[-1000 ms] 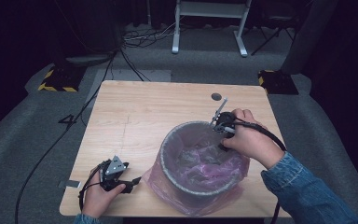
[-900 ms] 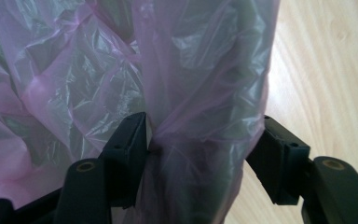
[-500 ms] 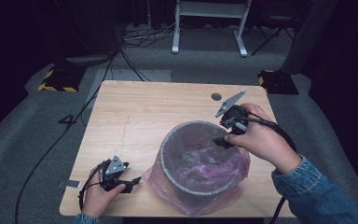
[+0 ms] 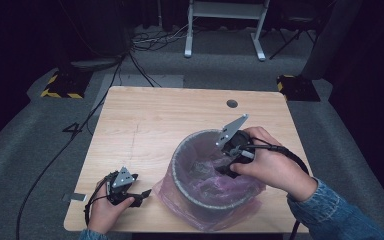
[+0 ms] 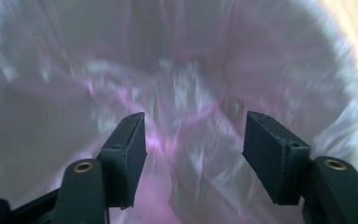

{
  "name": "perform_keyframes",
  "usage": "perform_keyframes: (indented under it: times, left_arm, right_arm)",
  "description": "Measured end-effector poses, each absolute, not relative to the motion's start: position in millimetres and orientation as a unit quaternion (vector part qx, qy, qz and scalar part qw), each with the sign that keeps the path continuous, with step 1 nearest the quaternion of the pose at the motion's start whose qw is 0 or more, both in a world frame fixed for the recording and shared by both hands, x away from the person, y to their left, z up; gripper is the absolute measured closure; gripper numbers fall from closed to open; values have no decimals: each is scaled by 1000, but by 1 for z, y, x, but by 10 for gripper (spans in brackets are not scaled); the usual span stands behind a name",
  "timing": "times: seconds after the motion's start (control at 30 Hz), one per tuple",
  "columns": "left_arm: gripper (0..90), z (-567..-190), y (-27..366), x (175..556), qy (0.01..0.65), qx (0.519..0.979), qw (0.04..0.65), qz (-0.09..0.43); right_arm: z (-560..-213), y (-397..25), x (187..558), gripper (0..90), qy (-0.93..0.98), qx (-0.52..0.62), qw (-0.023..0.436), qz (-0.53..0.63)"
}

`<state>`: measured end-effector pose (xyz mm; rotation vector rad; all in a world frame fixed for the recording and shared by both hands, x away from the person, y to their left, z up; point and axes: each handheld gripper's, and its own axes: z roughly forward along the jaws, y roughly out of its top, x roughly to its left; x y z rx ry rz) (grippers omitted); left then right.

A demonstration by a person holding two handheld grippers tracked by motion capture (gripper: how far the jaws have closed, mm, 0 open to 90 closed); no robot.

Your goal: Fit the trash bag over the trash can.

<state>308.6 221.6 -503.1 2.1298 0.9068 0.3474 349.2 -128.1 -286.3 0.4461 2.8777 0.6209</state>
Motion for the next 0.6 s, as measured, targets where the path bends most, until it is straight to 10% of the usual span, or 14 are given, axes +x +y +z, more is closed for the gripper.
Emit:
perform_keyframes:
  times: [0.6]
  left_arm:
    - [239,-504,220,309,358,838,389,134]
  right_arm:
    - [-319,-140,342,386,992,125,28,23]
